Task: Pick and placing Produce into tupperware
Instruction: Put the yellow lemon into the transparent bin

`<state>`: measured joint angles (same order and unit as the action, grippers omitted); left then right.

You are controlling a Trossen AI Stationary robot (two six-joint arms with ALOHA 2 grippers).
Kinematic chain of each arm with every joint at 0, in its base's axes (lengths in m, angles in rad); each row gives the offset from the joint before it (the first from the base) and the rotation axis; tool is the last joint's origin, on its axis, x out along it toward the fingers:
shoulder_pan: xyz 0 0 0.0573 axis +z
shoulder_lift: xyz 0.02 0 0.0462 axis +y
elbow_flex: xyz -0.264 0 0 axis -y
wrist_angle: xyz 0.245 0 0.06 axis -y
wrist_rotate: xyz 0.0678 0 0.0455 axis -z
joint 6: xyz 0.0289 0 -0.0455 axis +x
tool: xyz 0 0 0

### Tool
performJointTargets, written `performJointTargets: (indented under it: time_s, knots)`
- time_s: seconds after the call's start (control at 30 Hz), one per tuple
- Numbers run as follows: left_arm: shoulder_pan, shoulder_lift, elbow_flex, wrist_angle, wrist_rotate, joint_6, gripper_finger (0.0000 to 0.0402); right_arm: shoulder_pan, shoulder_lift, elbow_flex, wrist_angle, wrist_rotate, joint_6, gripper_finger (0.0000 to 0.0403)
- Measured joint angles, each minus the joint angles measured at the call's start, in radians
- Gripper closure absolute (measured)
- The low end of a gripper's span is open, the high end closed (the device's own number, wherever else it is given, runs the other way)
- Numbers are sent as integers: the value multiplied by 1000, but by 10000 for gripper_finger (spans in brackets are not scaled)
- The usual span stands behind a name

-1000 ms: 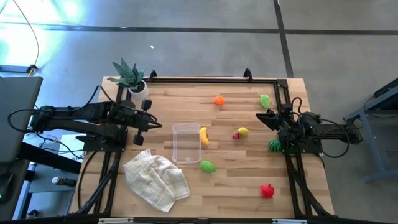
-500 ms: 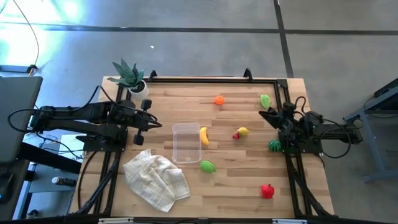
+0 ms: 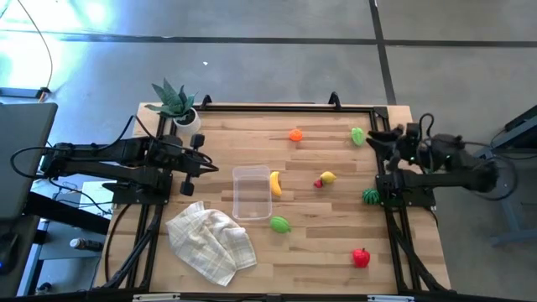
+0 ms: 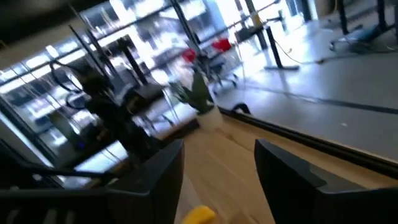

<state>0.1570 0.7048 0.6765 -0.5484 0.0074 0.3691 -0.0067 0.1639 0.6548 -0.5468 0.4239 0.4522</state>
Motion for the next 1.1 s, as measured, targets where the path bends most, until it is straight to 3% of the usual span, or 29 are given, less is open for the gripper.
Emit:
performJointTargets:
  time_s: [0.3,0.47,0.6,0.83,1.1]
  knots:
    - [0,0,0,0,0,0,399,0,364,374,-411,-2,-163,201]
    - [0,0,0,0,0,0,399,-32,586,484,-500,-150,-263,203]
    - [0,0,0,0,0,0,399,-161,738,476,-582,-326,-368,213]
    - [0,0,0,0,0,0,399,-423,881,429,-526,-668,-551,239]
    - [0,0,1,0,0,0,399,-387,994,288,-512,-688,-672,239]
